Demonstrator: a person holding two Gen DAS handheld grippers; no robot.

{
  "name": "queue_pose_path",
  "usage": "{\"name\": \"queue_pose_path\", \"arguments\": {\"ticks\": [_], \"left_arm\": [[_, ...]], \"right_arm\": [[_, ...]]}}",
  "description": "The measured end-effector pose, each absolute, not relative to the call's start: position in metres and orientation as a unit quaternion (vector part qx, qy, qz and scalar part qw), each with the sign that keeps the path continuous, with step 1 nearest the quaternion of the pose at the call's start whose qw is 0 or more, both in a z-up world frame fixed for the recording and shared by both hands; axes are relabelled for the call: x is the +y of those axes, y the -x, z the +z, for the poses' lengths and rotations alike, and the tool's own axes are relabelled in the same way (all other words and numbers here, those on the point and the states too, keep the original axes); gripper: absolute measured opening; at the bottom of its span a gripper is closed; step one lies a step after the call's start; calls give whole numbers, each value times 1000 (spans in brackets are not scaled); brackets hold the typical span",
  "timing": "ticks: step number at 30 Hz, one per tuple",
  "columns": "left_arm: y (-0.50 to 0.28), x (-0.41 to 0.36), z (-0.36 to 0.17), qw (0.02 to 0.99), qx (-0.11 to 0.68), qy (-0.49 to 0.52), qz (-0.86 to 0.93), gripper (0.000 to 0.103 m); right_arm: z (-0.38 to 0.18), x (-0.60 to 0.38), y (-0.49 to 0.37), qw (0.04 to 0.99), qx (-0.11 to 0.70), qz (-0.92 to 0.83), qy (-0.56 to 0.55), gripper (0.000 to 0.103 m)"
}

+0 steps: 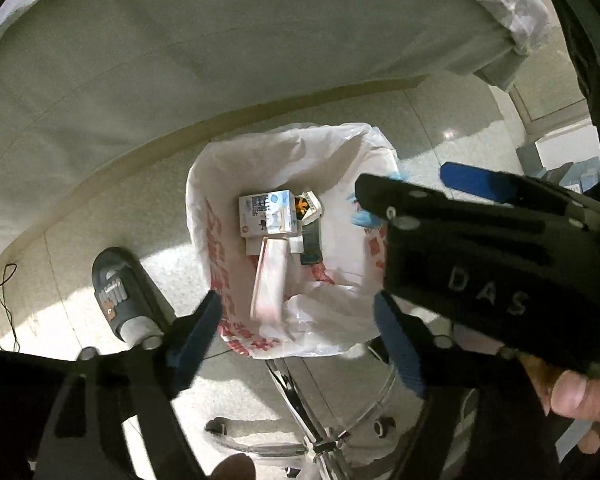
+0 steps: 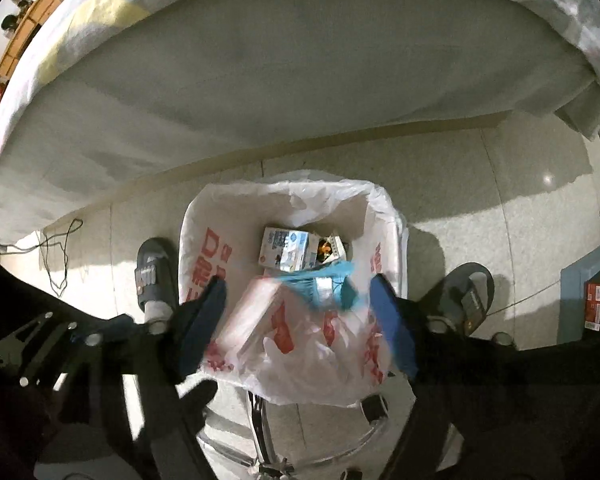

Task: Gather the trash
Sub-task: 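Open both tools to drop the box and blue wrapper into the bag, then move both tools back over the bed toward the white packet and candy stick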

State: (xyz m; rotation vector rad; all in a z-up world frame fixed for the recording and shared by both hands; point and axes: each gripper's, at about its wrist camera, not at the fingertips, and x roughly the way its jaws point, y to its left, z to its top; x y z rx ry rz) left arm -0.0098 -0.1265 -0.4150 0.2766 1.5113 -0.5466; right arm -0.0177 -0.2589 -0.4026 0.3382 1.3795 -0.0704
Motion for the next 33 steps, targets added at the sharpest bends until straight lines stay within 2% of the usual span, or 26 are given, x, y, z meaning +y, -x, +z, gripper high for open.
{"name": "queue_pose_path", "arguments": {"ticks": [2,12,14,22,33], "left_arm": [[11,-125,-414,691,670,-131,-239,86],[11,-115,-403,715,650,-120,-227,86],[11,-115,-402,720,647,-119,-222,90],[7,-107,-396,736,636,-117,-199,93],[-1,-80,-344,813,558,-90,-139,95]], "right_arm": [[-402,-262,18,756,633,-35,-165,80],[-395,-272,23,761,618,-50,-191,83],[-394,-272,23,762,616,-54,-193,83],[-390,-275,25,764,612,-55,-196,84],[-342,-286,40,806,541,-35,-239,89]]}}
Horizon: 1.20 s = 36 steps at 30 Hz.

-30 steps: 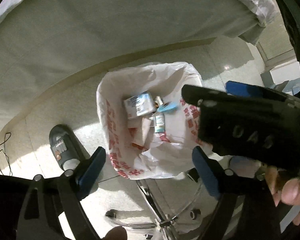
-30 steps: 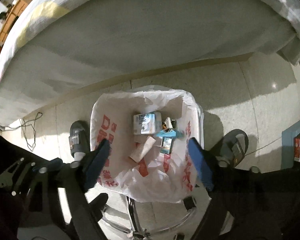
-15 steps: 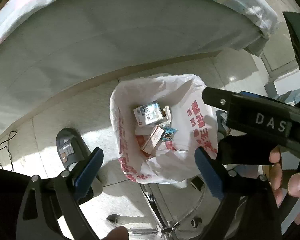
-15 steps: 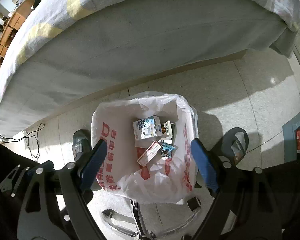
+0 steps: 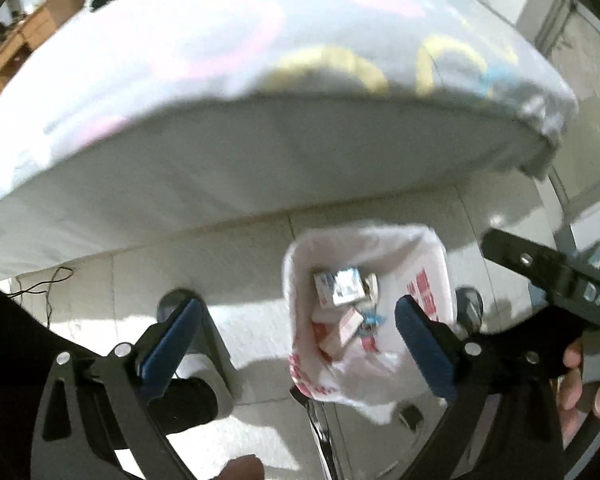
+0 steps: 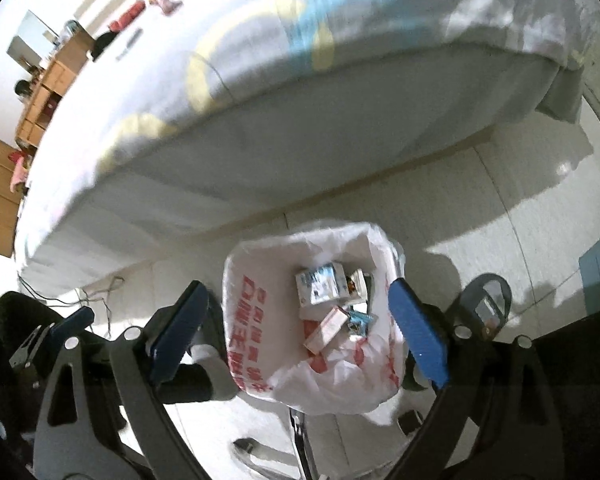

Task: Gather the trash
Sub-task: 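Move both tools back over the bed toward the white packet and candy stick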

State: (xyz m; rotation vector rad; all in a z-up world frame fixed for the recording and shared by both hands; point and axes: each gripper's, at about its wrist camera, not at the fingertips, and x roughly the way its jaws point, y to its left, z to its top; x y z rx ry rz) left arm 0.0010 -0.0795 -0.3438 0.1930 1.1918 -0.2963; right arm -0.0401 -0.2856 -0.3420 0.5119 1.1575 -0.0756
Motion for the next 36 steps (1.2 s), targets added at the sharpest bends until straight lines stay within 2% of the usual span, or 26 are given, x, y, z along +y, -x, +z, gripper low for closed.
{"name": "queue_pose_path", "arguments": {"ticks": [9,13,24,36], "left_arm": [[-4,-53,-312,856,505,-40,-100,95],[-7,-44,-301,866,491,-22,-88,95],[-3,-23,-255,885,458,5,-82,95],[-19,-11,-164,918,384,2,-96,95]], "right_arm": [[-303,-285,53,847,472,-10,-245,91],[-289,-283,59,864,440,3,-246,96],[-251,-286,76,891,392,-11,-231,96],[-149,-279,63,934,317,0,-163,96]]}}
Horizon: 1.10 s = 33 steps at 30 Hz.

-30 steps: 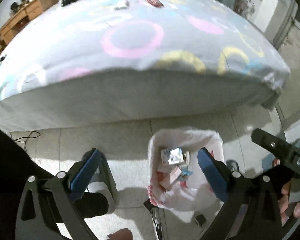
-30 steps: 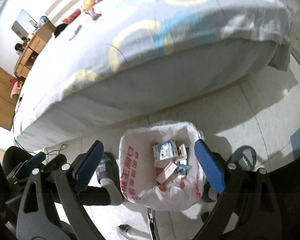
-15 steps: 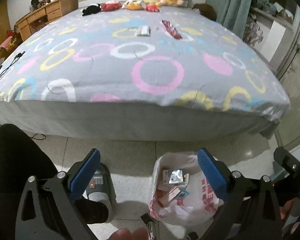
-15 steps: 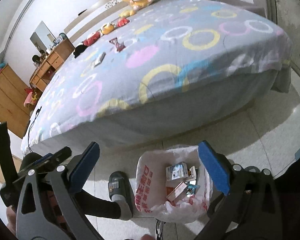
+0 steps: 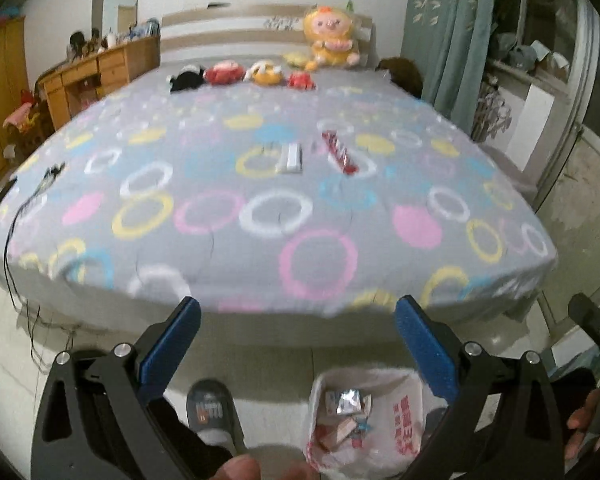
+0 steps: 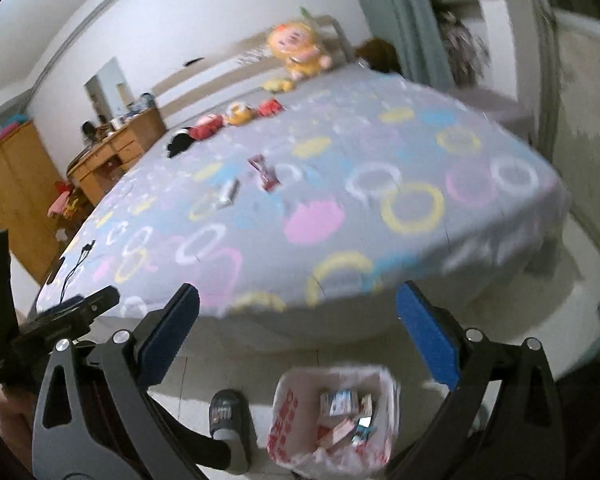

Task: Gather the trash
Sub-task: 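Move both tools back over the bed toward the white packet and candy stick, then close the left tool on the white packet while the right tool grasps the red candy stick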

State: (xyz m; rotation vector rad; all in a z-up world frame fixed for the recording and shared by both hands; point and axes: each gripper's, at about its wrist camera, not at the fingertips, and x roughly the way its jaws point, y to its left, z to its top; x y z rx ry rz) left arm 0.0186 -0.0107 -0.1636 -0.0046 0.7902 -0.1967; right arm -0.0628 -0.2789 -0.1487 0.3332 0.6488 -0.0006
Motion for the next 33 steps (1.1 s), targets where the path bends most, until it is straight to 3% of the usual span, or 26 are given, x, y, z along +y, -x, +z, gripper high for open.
{"name": "queue_pose_path", "arguments": {"ticks": [7,14,22,33], "left_arm": [[-53,-9,-119,930,353,5,-101,95],[-100,-6,-99,935,341,-2,-93,95],[-179,-12,-119,923,371,-15,-100,95],[-309,-26,-184,890,440,-17,-116,95]], "right_arm": [[-74,-265,15,954,279,22,-104,96],[-38,-252,-43,958,276,28,-71,96],[-46,-230,-126,944,322,43,-55,96],[-98,-217,-268,909,411,50,-47,96]]}}
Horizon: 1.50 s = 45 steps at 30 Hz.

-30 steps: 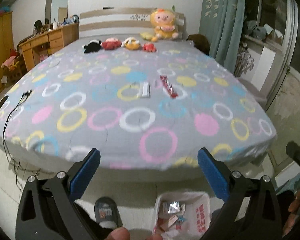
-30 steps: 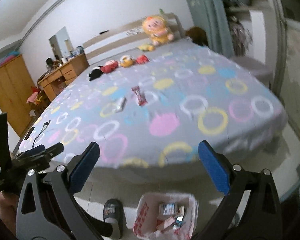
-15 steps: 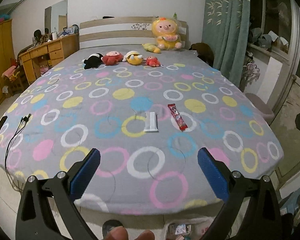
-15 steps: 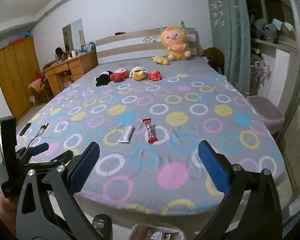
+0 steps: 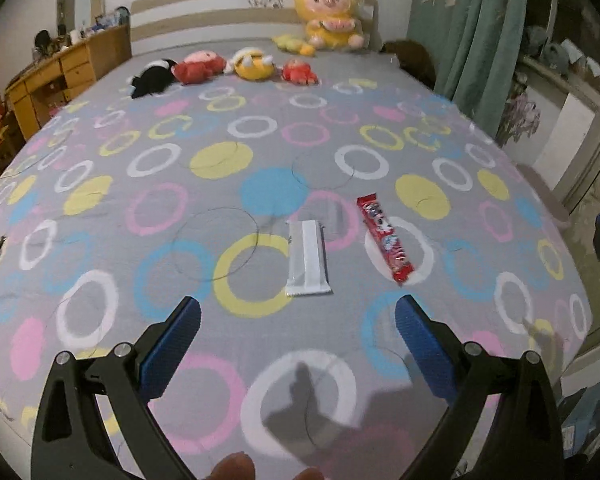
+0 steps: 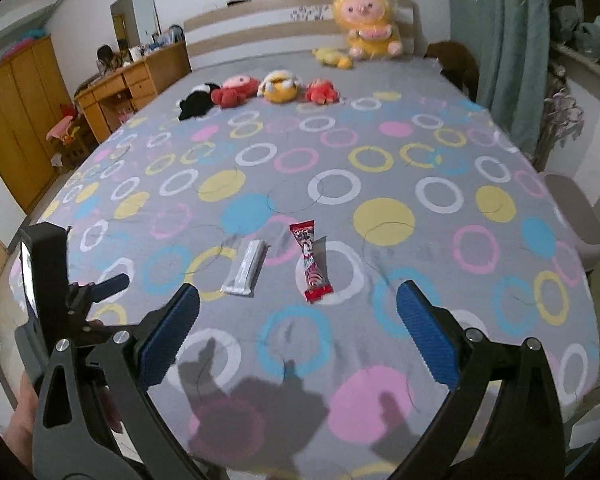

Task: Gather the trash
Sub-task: 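Close the left tool on the white packet while the right tool grasps the red candy stick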

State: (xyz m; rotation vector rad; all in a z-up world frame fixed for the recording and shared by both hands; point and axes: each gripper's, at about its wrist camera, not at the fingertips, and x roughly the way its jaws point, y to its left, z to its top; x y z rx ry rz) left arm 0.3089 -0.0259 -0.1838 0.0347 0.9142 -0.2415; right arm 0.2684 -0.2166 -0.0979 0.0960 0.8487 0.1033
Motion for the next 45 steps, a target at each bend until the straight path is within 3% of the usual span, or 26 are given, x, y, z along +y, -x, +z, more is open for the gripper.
{"name": "queue_pose_path", "arguments": {"ticks": [13,26,34,36,37,38,39,45], "left_arm": [[-380,-62,-270,852,510,-48,-106,95],[-421,-61,-308,843,530,-52,-78,95],[-424,-64,-309,837,541,-51,-64,96],[-424,-65,-308,839,539,-47,-58,91],[-423,-65,-306,841,536,-44,-55,73],[-422,-66,-301,843,533,-40,-59,39],[-420,-69,-297,843,533,-39,-64,37],[-415,-71,-293,841,536,-37,-65,37]], "right_arm": [[-211,-223,-401,852,521,29,-40,96],[-312,-215,-463,782,623,4,-23,98],[-315,-212,-457,787,616,-12,-13,97],[-314,-212,-454,789,614,-13,-11,92],[-311,-210,-451,791,611,-13,-7,75],[-305,-204,-447,793,609,-12,-3,38],[-298,-200,-445,795,606,-12,9,6],[-296,-195,-435,792,611,-11,12,8]]}}
